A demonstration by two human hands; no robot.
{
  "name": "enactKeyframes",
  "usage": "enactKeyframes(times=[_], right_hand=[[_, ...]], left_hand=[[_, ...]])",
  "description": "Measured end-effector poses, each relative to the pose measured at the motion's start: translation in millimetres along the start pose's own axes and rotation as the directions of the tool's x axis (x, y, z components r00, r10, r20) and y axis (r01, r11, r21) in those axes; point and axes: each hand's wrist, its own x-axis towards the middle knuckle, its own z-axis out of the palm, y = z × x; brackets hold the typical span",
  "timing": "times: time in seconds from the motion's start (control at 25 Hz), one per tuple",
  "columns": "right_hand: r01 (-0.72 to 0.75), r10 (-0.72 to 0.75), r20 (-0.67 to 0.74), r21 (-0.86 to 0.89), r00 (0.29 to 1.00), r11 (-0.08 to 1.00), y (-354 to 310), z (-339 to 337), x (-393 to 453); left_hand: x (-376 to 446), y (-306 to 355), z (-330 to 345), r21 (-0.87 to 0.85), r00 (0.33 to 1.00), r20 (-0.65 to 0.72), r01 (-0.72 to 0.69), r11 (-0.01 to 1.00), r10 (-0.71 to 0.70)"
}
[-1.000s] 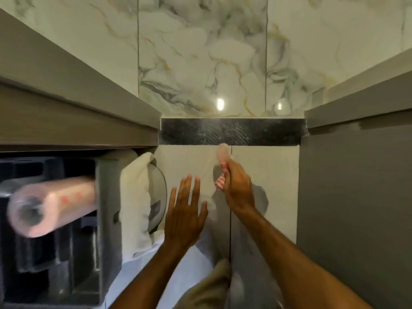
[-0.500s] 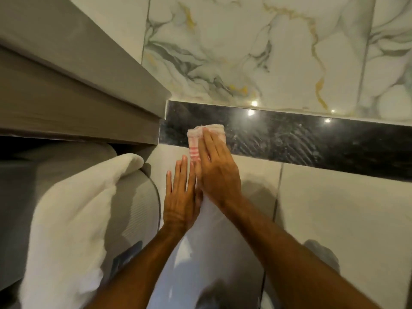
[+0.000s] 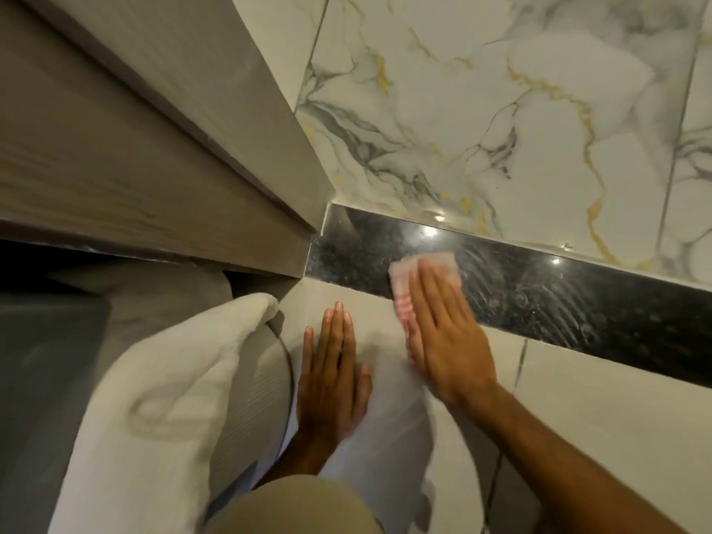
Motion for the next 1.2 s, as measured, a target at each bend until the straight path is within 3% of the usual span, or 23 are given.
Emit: enactKeyframes(times=[0.08,0.12,0.16,0.28,0.4,0.48,0.56,0.6,0.72,0.8,0.88,0.96,1.0,1.12,1.2], right_hand=[[-0.182,0.184,-0.012,0.099,0.983,0.978,-17.6,-3.5,63.1],[-0.208,0.210,-0.004,0.126,0.978,0.970,-36.4,-4.1,93.5],[-0.166,0.167,0.005,0.105,0.986,0.980,-55.3,-2.6,110.6],[0.200,-0.203,0.053,0.043,0.978,0.979,-59.6,14.9,75.9],[0.304,-0.306,0.080,0.037,0.949,0.952,-8.0,10.1,5.5],[0.167,-0.169,0.061,0.034,0.984,0.985,2.7,8.5,25.2],[-0.092,0.093,-0.007,0.072,0.996,0.993,-30.7,2.1,81.7],[-0.158,0.157,0.019,0.088,0.987,0.984,-51.1,0.0,101.3],[-0.036,0.031,0.036,0.130,0.999,0.991,-75.1,10.1,67.9],[-0.069,0.070,-0.005,0.139,0.998,0.988,-58.4,13.3,-17.7],[-0.287,0.299,-0.067,0.150,0.952,0.946,-33.6,9.8,-65.5],[-0.506,0.524,-0.076,0.172,0.849,0.845,-17.7,7.1,-34.8],[-0.549,0.573,-0.108,0.190,0.812,0.814,-15.5,4.4,-0.2],[-0.352,0.371,-0.094,0.167,0.924,0.921,-23.5,8.1,49.9],[-0.154,0.165,-0.094,0.115,0.982,0.981,-27.9,17.7,2.4]], left_hand=[[-0.4,1.0,7.3,-0.028,0.999,-0.037,0.020,0.999,-0.021],[-0.9,0.4,10.4,-0.042,0.997,-0.060,0.044,0.998,-0.047],[-1.0,-0.4,11.7,-0.048,0.994,-0.085,0.070,0.996,-0.074],[-3.3,-0.2,9.7,-0.032,0.985,-0.138,0.098,0.995,-0.101],[-1.7,1.9,5.1,-0.050,0.986,-0.118,0.116,0.992,-0.121],[-1.6,1.6,4.8,-0.048,0.989,-0.077,0.120,0.992,-0.123],[-0.3,-0.2,7.3,-0.052,0.990,-0.065,0.118,0.992,-0.122],[-0.5,-0.4,9.0,-0.067,0.990,-0.069,0.120,0.990,-0.124],[-3.3,-0.2,8.3,-0.135,0.989,-0.106,0.089,0.987,-0.104],[-5.3,-1.7,5.5,-0.127,0.992,-0.097,0.067,0.990,-0.079],[-2.6,-1.4,1.3,-0.115,0.995,-0.065,0.063,0.991,-0.071],[-1.2,-0.9,2.0,-0.070,0.998,-0.044,0.045,0.997,-0.048],[-1.4,-1.2,4.6,-0.044,0.999,-0.040,0.023,0.999,-0.025],[-1.9,-5.5,12.7,-0.013,0.999,-0.041,-0.013,1.000,0.013],[-2.6,-3.2,9.9,-0.028,0.998,-0.055,-0.035,0.999,0.034]])
